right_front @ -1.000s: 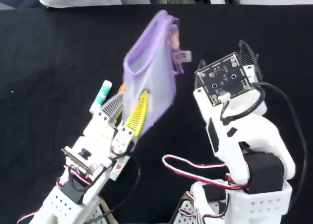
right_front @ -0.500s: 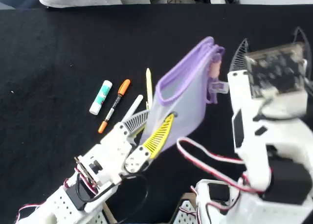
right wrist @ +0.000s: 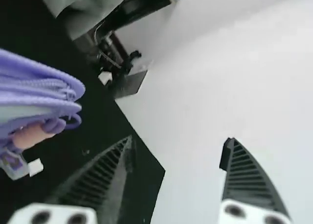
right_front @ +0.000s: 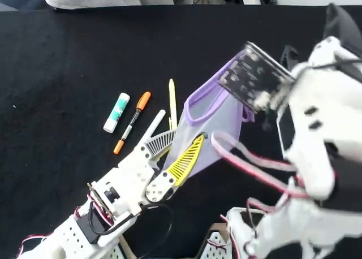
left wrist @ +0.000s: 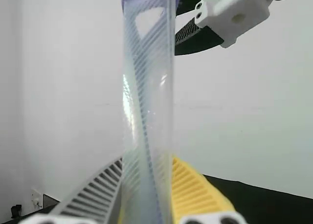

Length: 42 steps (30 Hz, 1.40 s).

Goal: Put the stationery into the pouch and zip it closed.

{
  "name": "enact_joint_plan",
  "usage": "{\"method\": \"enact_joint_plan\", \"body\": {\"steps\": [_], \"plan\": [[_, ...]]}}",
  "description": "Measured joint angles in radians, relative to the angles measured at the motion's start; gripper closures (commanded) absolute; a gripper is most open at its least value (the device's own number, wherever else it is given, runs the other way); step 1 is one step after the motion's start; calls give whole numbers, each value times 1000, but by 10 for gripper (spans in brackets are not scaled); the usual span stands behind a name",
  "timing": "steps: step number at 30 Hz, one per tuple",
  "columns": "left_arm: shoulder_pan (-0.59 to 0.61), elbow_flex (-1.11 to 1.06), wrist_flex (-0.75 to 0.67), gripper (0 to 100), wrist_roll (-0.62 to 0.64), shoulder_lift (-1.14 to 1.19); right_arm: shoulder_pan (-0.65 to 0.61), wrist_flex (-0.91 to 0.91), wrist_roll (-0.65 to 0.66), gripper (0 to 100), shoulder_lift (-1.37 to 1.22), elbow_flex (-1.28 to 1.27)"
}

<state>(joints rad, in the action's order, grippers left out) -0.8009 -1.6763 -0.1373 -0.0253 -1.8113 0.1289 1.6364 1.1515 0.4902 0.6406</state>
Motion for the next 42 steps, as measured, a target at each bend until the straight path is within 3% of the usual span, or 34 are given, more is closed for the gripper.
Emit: {"method": "enact_joint_plan", "body": {"steps": [7,18,26,29,35,42], "plan": [[0,0,0,971,0,0,-8,97,23,716,-115,207],[0,0,0,971,0,0,-44,98,48,716,-242,219],[0,0,0,971,0,0,-166,100,29,717,-152,219],[0,0,0,971,0,0,-204,100,-126,717,-94,221],[0,0,2,971,0,0,-199,72,-586,717,-25,227],[31,0,112,971,0,2,-180,72,-1059,716,-44,230]]}}
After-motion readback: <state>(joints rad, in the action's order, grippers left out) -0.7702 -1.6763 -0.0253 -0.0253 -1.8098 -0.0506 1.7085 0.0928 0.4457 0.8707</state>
